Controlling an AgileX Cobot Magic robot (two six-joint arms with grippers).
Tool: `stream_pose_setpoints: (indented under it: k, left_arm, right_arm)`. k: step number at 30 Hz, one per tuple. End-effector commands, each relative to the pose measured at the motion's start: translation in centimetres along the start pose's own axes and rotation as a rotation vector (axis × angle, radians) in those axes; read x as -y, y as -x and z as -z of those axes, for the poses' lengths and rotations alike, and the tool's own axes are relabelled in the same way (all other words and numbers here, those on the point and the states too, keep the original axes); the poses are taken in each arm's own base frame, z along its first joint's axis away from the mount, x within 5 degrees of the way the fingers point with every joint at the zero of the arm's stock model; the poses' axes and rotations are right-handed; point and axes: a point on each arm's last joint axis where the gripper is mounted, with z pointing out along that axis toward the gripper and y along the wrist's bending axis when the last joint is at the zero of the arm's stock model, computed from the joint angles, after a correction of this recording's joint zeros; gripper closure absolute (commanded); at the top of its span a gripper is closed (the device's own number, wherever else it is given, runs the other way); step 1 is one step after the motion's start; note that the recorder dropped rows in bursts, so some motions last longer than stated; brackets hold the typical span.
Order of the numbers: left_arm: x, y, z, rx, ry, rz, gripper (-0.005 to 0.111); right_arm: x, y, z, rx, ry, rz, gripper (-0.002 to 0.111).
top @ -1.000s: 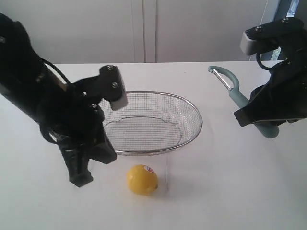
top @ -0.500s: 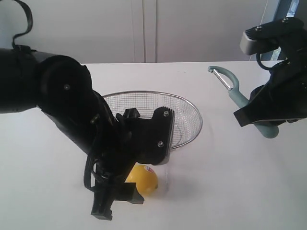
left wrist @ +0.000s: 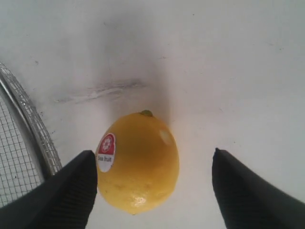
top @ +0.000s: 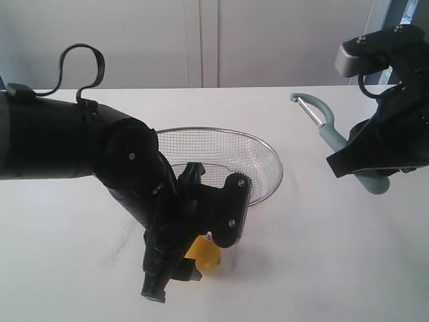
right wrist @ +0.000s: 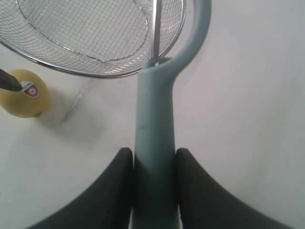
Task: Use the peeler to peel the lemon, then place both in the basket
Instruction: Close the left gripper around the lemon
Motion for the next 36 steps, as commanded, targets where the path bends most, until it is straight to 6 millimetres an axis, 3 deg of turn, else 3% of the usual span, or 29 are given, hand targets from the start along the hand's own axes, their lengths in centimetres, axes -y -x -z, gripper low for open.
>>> stream_pose_setpoints:
  k: [1, 7, 12, 36]
  left_arm:
    - [-0.2, 0.2, -0.6, 0.004, 0.015, -0.010, 0.035]
    - [-0.4, 0.1, -0.8, -0.002, 0.027, -0.020, 0.035]
    - [-0.4, 0.1, -0.8, -0.002, 0.027, -0.018, 0.027]
    - [-0.7, -0.7, -3.2, -0.069, 0.030, -0.029, 0.027]
  right_arm:
    - [0.1, -0.1, 0.2, 0.003, -0.001, 0.004, 0.108]
    - [0.1, -0.2, 0.2, -0.001, 0.000, 0.004, 0.108]
    - [0.1, -0.2, 0.2, -0.001, 0.000, 0.004, 0.108]
    - [0.1, -0.2, 0.2, -0.003, 0.001, 0.004, 0.108]
